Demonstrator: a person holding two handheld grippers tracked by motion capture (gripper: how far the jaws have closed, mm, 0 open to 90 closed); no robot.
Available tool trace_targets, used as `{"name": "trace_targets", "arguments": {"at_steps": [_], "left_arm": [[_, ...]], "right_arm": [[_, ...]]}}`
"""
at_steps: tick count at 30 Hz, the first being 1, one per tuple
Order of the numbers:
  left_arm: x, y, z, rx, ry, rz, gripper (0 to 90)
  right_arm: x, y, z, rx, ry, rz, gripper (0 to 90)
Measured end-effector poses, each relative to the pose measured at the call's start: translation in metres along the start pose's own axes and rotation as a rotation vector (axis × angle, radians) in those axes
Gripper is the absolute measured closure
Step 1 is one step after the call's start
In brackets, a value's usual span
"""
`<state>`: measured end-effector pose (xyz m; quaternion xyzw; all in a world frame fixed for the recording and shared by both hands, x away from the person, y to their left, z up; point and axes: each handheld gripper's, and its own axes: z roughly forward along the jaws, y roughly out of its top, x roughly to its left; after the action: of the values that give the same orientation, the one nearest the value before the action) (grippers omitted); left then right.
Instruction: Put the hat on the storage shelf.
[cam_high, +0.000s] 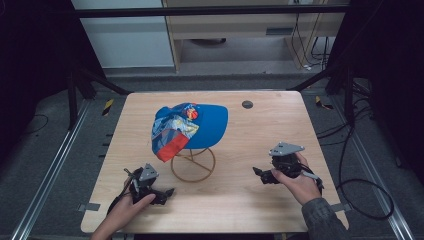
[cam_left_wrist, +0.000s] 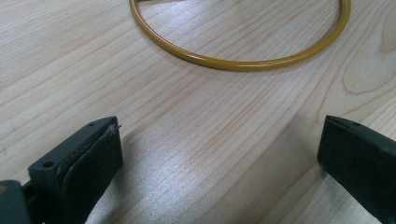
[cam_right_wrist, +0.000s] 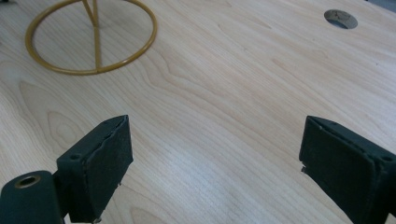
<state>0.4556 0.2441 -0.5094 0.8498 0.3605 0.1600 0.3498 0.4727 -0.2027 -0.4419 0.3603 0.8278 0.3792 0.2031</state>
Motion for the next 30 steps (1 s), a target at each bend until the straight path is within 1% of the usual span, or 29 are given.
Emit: {"name": "trace_targets", "arguments": {"at_steps": [10, 15, 16, 20, 25, 26, 29, 30], "left_arm": [[0.0, 0.0, 0.0, 0.0, 0.0, 0.0, 0.0], [0.0, 0.0, 0.0, 0.0, 0.0, 0.0, 0.0], [0.0, 0.0, 0.0, 0.0, 0.0, 0.0, 0.0], [0.0, 0.0, 0.0, 0.0, 0.0, 0.0, 0.0], [0.0, 0.0, 0.0, 0.0, 0.0, 0.0, 0.0], [0.0, 0.0, 0.0, 0.0, 0.0, 0.0, 0.0], [0.0, 0.0, 0.0, 0.0, 0.0, 0.0, 0.0], [0.0, 0.0, 0.0, 0.0, 0.0, 0.0, 0.0]], "right_arm": [[0.0, -0.014, 0.006, 0.017, 0.006, 0.016, 9.7], [0.001, -0.022, 0.011, 0.026, 0.012, 0.018, 9.7], [0.002, -0.025, 0.013, 0.03, 0.015, 0.025, 9.7], [0.002, -0.027, 0.016, 0.037, 0.016, 0.027, 9.7], [0.001, -0.031, 0.02, 0.034, 0.014, 0.041, 9.7], [0.001, -0.033, 0.022, 0.035, 0.01, 0.051, 9.7], [0.0, -0.034, 0.023, 0.036, 0.004, 0.054, 9.8], [-0.001, -0.035, 0.025, 0.036, 0.0, 0.072, 9.8]]}}
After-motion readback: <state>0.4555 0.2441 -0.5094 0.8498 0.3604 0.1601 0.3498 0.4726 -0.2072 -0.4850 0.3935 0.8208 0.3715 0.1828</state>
